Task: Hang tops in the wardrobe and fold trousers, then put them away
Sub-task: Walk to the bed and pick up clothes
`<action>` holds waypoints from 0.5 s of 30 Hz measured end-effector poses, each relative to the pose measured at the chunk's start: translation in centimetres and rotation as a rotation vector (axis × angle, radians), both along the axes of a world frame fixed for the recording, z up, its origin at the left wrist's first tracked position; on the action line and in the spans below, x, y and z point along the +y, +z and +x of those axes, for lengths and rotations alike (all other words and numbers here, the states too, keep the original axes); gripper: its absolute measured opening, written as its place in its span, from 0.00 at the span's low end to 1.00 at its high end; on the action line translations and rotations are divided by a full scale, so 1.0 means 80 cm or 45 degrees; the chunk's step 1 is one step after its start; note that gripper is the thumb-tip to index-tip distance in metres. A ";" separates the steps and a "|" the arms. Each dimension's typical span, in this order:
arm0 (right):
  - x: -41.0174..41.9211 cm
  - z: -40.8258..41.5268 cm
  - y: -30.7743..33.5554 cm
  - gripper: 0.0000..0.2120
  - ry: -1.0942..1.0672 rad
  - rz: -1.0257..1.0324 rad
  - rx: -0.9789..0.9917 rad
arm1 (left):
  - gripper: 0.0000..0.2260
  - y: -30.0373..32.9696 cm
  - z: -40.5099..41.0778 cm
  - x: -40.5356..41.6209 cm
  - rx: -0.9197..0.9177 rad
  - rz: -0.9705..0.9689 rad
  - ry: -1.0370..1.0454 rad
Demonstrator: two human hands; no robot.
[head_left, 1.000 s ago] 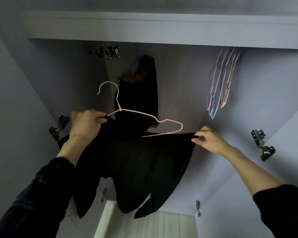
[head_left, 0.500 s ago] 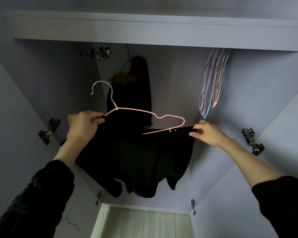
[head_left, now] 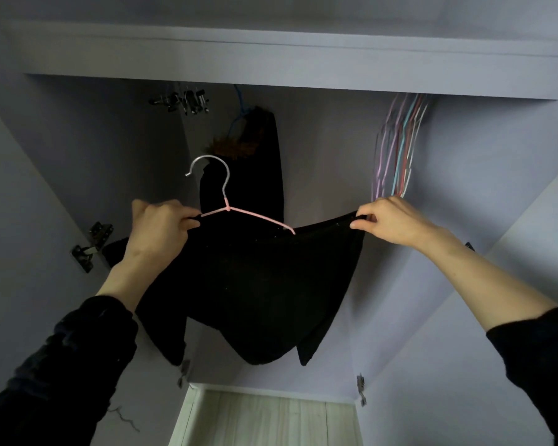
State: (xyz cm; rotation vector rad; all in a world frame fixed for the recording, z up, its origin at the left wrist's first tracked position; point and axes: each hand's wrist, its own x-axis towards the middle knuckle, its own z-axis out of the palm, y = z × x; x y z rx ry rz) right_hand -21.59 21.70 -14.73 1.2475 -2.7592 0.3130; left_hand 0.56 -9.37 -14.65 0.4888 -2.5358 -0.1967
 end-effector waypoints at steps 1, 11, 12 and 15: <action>-0.005 0.004 0.005 0.09 0.034 -0.017 0.019 | 0.08 0.002 -0.002 0.006 0.016 -0.012 -0.018; -0.061 0.060 0.034 0.11 0.406 -0.156 0.259 | 0.11 0.003 -0.012 0.032 -0.050 -0.119 -0.086; -0.064 0.061 0.037 0.11 0.417 -0.164 0.243 | 0.11 0.002 -0.012 0.035 -0.032 -0.095 -0.096; -0.068 0.064 0.033 0.13 0.320 -0.106 -0.043 | 0.08 0.004 -0.014 0.041 0.080 -0.019 -0.124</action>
